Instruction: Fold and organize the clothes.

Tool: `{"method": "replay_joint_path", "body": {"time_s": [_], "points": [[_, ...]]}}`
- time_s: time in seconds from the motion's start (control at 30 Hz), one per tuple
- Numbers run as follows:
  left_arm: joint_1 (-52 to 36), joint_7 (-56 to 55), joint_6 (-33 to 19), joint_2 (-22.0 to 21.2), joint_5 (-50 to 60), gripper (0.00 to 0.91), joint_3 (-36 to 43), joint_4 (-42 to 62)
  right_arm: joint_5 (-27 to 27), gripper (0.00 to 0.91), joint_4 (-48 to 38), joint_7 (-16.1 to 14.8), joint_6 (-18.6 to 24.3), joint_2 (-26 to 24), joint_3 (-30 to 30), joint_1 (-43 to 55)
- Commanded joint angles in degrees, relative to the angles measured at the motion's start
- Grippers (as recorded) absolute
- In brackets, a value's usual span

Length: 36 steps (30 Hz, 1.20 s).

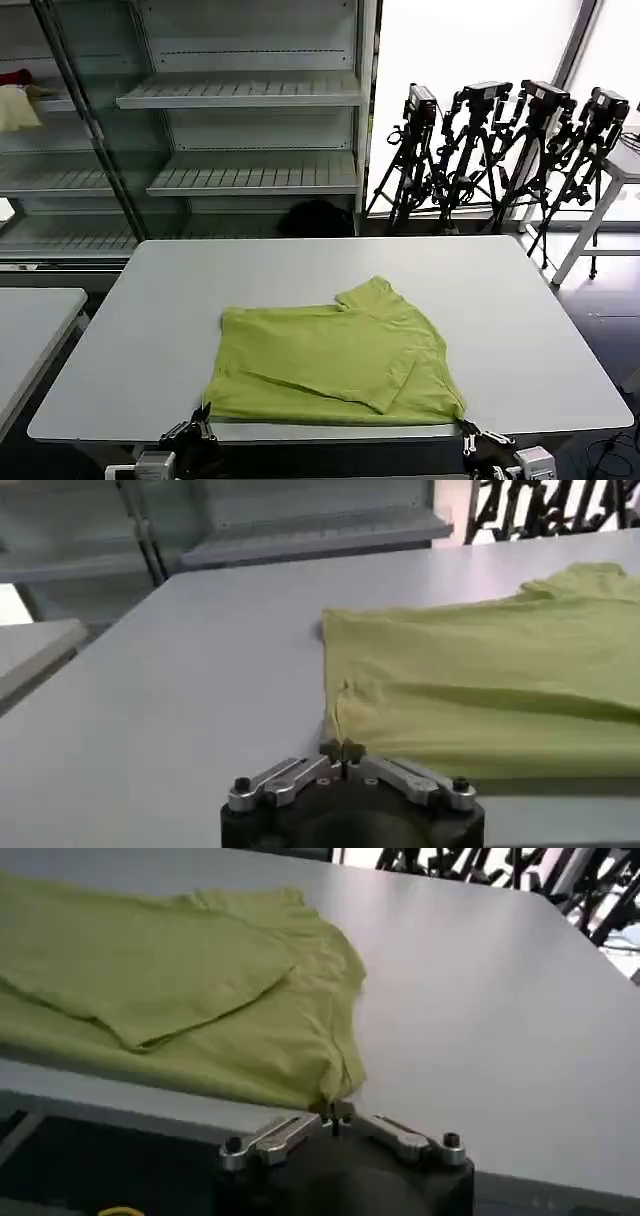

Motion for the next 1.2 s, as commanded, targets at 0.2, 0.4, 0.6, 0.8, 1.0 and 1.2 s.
{"method": "replay_joint_path", "body": {"time_s": [0.2, 0.4, 0.6, 0.8, 1.0, 1.2], "points": [[7.34, -2.77, -0.71, -0.67, 4.77, 0.907, 1.3, -4.44, 0.86, 0.907, 4.52, 4.87, -0.05, 0.46, 2.86, -4.66], [9.9, -4.02, -0.48, 0.7, 6.36, 0.907, 0.4, -8.68, 1.9, 0.907, 7.33, 8.49, -0.06, 0.31, 5.93, -6.58], [7.44, -3.55, 0.71, 2.27, 7.29, 0.907, -0.42, -14.56, 3.15, 0.907, 10.35, 8.8, -0.03, 0.21, 11.71, 0.35], [-7.09, 5.34, -2.64, 3.81, 4.57, 0.907, -2.47, -7.31, 2.87, 0.907, 1.09, -4.78, 3.41, -1.3, 7.34, 18.38], [-19.21, 13.59, -3.9, 4.53, -2.23, 0.907, -3.81, 1.74, 8.59, 0.907, -21.23, -14.62, 1.7, -0.08, -4.59, 46.4], [-31.32, 17.36, -1.97, 4.67, -10.48, 0.907, -3.35, 14.14, 6.75, 0.907, -39.13, -14.93, -0.16, 4.69, -21.96, 68.63]]}}
